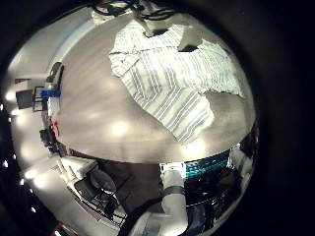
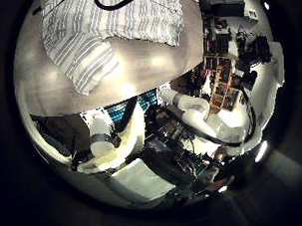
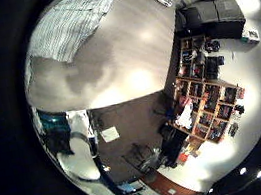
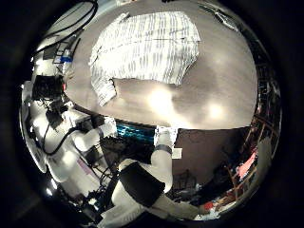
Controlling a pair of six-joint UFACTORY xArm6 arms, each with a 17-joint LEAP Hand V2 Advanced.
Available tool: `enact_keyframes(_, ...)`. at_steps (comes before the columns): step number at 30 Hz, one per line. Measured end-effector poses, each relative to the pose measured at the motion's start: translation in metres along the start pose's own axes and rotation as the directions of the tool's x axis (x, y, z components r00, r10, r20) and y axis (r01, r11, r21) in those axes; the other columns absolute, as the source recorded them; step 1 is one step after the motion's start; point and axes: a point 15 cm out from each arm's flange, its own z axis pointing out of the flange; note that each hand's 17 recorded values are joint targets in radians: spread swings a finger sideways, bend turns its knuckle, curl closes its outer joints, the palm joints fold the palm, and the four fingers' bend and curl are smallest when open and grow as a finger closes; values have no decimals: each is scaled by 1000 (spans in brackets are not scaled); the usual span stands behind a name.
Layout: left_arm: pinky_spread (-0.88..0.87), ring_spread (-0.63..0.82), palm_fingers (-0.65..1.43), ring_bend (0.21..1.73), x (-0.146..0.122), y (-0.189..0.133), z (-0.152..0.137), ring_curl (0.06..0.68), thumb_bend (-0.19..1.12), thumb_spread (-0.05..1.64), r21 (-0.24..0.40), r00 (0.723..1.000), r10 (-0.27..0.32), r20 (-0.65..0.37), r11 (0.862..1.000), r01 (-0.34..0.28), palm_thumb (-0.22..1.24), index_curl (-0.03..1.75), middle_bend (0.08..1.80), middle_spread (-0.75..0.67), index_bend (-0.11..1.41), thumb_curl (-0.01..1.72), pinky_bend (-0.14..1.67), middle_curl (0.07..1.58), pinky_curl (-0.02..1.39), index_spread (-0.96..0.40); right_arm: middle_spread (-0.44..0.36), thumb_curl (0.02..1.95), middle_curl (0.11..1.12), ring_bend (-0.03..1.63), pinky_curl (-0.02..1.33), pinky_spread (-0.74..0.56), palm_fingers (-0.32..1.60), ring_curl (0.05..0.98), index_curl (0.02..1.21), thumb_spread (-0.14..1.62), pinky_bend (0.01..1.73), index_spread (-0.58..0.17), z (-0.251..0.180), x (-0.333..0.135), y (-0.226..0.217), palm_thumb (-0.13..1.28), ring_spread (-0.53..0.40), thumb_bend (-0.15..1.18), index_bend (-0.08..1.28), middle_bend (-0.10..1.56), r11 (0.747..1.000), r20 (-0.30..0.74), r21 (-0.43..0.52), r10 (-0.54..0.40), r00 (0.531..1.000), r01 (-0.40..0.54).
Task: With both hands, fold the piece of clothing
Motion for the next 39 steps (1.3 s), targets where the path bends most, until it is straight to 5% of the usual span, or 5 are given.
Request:
enact_keyframes(15, 463, 466, 49, 612, -36, -25, 118, 220, -33, 1006, -70, 1000, 7, -7, 998, -7, 236, 331, 186, 315, 149, 304, 385, 309, 364, 25, -20, 292, 361, 619, 287, 336, 181, 261, 246, 1114, 577, -329, 116, -21, -64, 281, -3, -20, 149, 308, 991, 92, -134, -17, 996, 29)
enact_keyframes(32, 459, 471, 179, 620, -35, -51, 156, 211, -24, 903, -77, 999, -15, 52, 997, 19, 292, 357, 250, 303, 188, 331, 346, 329, 331, 105, -17, 300, 358, 618, 267, 337, 175, 251, 260, 1101, 573, -302, 155, -33, -85, 300, 11, -23, 154, 293, 980, 127, -194, -30, 991, 54)
enact_keyframes(35, 390, 350, 322, 639, -32, -55, 158, 212, -7, 913, -74, 998, -24, 64, 997, 29, 358, 364, 383, 185, 179, 341, 285, 376, 311, 79, -17, 300, 358, 617, 264, 338, 177, 250, 263, 1101, 573, -301, 153, -33, -86, 300, 13, -24, 157, 292, 980, 126, -190, -31, 992, 55)
enact_keyframes(39, 96, -37, 780, 804, -30, -61, 155, 249, 57, 977, -54, 997, -37, 72, 998, 41, 572, 375, 702, -13, 155, 373, 374, 499, 325, -28, -17, 300, 357, 613, 261, 339, 182, 246, 267, 1101, 570, -302, 153, -33, -87, 300, 15, -24, 158, 287, 980, 126, -189, -31, 992, 54)
